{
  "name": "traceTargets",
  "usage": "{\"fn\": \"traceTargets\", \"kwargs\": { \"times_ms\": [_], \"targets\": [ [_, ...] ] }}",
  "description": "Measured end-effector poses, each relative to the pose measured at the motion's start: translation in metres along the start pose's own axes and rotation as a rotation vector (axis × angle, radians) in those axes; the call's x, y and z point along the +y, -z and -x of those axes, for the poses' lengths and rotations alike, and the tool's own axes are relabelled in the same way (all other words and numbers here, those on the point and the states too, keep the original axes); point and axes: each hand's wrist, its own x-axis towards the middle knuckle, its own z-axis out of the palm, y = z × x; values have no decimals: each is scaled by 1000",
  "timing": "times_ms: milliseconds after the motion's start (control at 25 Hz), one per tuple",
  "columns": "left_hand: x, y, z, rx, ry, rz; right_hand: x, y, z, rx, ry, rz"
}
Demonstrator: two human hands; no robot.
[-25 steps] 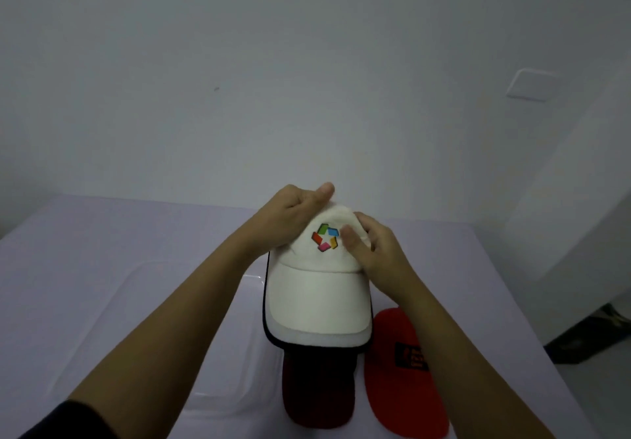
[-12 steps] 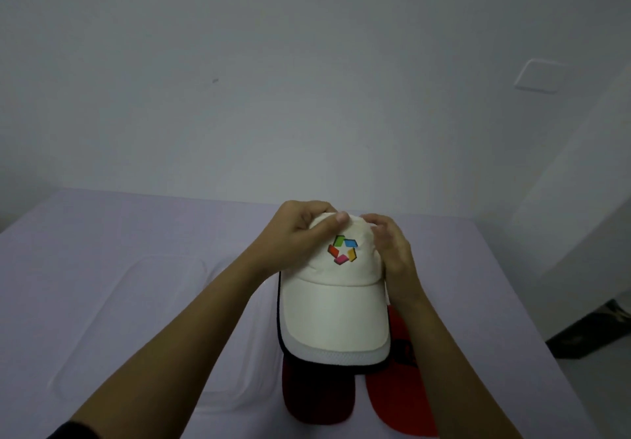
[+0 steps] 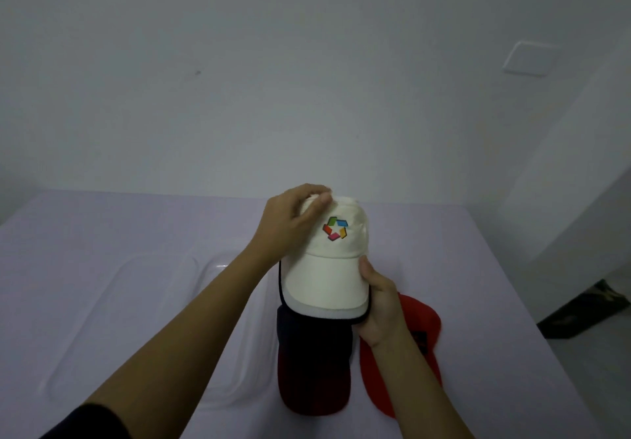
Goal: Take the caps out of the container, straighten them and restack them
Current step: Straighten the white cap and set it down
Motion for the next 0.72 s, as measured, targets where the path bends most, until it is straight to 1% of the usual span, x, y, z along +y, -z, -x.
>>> {"fn": "traceTargets", "kwargs": {
  "times_ms": [40,80,120,160,200,280,360,440,520,560,640,720],
  "targets": [
    [-5,1,4,-12,207,123,-2,4,-3,20,25,-19],
    [-7,2,10,-70,432,274,-4,8,-6,34,46,-30],
    [-10,1,19,-170,627,434,-6,11,-9,43,59,-35],
    [-12,-3,29,-283,752,600,-8,13,-13,49,66,-30],
    [-13,-7,38,-355,815,781,-9,13,-16,54,68,-18],
    [-15,-14,43,-288,830,1053,-11,12,-22,53,75,18],
    [-17,-16,37,-206,788,1199,-14,8,-26,46,49,87],
    [-23,-18,30,-172,721,1298,-17,8,-31,44,-37,193],
    [-34,-20,24,-169,681,1303,-20,11,-36,66,-108,239],
    [-42,-23,22,-185,680,1278,-22,15,-41,85,-107,240],
    [-56,-32,17,-202,736,1171,-26,25,-51,143,-85,234],
    [-69,-41,10,-205,846,1092,-25,37,-65,193,-84,220]
  ]
}}
